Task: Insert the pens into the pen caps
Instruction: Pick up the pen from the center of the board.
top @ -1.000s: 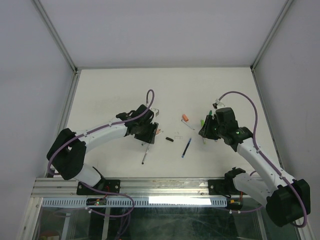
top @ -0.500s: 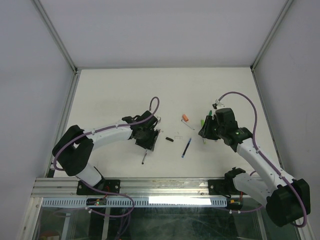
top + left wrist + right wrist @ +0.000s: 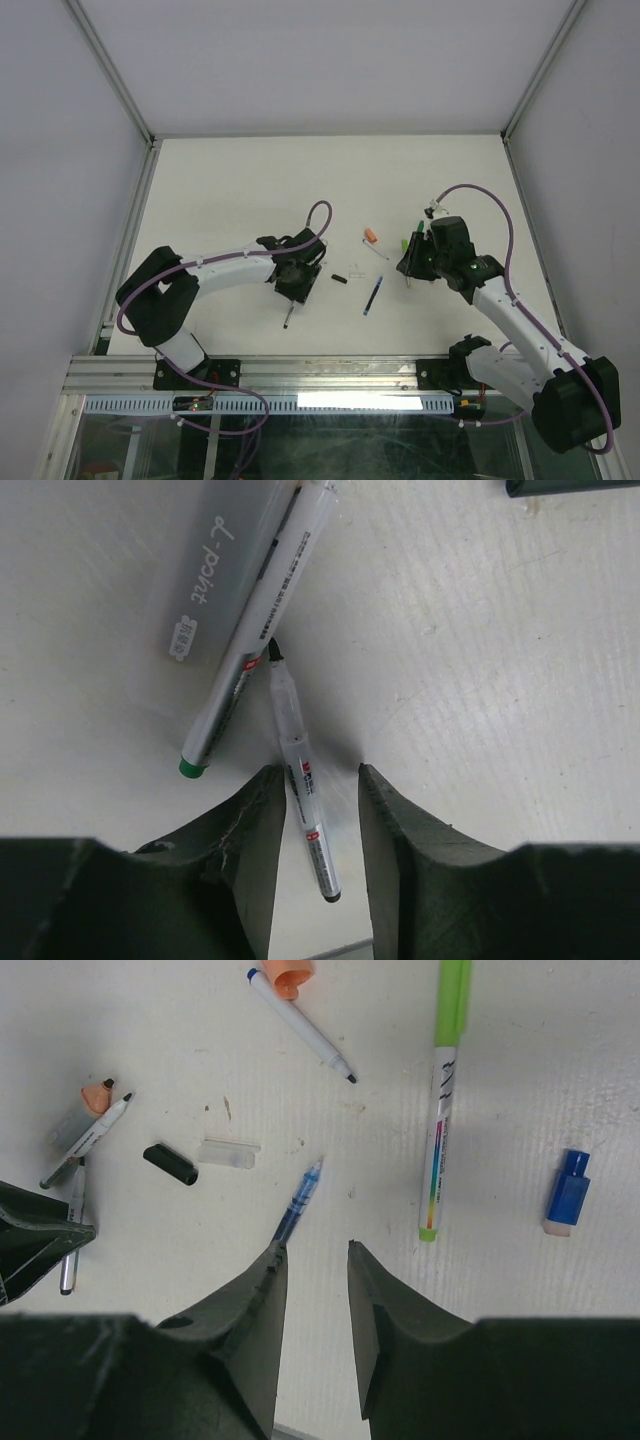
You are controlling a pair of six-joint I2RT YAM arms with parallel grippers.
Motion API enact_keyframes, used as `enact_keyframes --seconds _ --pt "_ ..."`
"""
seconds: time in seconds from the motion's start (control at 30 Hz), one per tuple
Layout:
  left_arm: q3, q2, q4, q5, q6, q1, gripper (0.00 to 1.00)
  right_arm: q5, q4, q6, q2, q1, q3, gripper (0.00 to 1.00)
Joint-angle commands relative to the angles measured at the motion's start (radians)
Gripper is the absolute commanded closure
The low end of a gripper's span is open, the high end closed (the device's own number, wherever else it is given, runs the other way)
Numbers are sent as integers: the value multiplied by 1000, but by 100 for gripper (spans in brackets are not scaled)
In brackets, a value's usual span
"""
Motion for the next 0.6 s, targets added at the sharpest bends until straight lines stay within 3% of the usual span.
enact_keyframes --seconds 0.0,0.2,0.57 --pt "9 20 9 -25 -26 -15 68 -11 40 2 -9 6 1 67" --pt "15 6 11 -33 -30 -17 80 10 36 5 -16 7 8 67" --pt "37 -94 78 41 -81 -17 83 79 120 214 -179 24 -71 63"
